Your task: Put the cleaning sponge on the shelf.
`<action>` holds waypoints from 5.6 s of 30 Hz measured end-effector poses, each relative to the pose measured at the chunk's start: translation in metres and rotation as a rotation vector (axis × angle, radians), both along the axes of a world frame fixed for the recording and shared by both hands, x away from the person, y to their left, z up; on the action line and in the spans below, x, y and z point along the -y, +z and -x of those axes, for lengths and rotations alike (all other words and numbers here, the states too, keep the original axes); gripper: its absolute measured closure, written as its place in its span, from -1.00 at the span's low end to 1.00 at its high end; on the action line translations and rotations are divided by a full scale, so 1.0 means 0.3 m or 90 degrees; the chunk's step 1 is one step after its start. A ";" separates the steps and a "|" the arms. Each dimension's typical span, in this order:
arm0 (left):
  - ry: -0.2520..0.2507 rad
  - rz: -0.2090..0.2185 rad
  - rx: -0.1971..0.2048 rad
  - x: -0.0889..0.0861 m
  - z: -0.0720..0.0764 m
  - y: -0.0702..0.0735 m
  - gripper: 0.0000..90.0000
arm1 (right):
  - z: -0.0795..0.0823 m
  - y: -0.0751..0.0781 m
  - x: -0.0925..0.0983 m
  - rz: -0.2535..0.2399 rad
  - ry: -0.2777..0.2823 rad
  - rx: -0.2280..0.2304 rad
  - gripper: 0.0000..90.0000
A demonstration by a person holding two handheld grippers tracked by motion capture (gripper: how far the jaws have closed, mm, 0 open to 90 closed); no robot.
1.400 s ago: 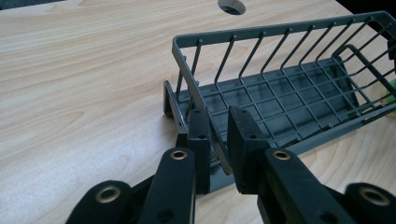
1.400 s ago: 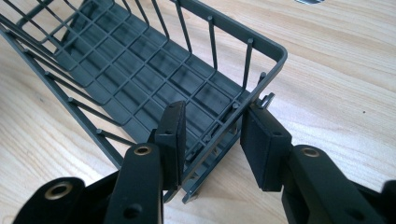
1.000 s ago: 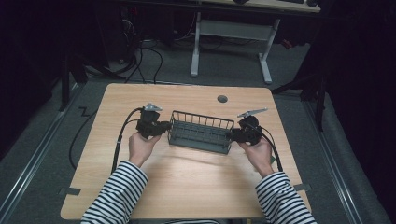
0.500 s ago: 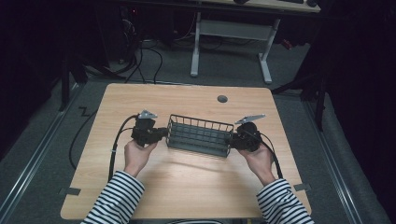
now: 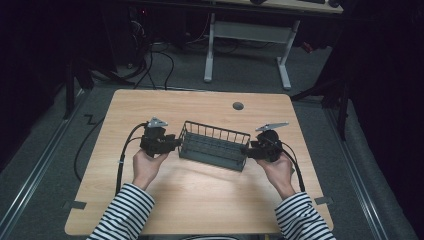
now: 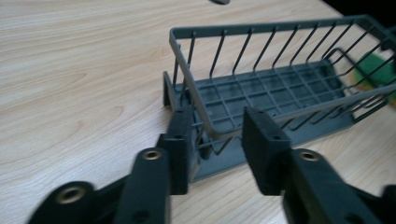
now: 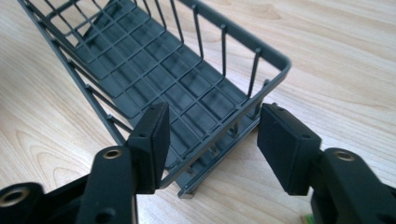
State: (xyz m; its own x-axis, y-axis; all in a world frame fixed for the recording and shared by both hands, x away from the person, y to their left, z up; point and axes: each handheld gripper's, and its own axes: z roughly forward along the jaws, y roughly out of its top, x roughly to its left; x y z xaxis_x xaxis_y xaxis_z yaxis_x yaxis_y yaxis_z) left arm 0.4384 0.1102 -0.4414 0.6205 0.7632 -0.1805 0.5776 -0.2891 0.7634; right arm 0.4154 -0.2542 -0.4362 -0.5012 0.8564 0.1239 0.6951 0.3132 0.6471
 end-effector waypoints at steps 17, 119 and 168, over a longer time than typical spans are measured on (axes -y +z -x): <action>0.027 0.031 0.054 -0.081 0.084 0.007 -0.09 | 0.060 0.064 0.097 -0.023 -0.033 0.082 -0.12; 0.118 -0.105 0.032 -0.165 0.179 -0.316 -0.33 | 0.054 -0.057 0.310 0.108 -0.072 -0.122 -0.33; 0.117 -0.106 0.032 -0.163 0.181 -0.316 -0.34 | -0.055 0.270 0.018 0.117 0.059 -0.004 -0.33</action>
State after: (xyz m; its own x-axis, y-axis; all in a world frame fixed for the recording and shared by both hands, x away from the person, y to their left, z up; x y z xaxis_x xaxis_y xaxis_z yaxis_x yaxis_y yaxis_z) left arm 0.3842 0.1592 -0.5361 0.4737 0.8805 -0.0149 0.5948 -0.3074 0.7428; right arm 0.4318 -0.2596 -0.3552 -0.5781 0.8156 -0.0260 0.6623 0.4875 0.5689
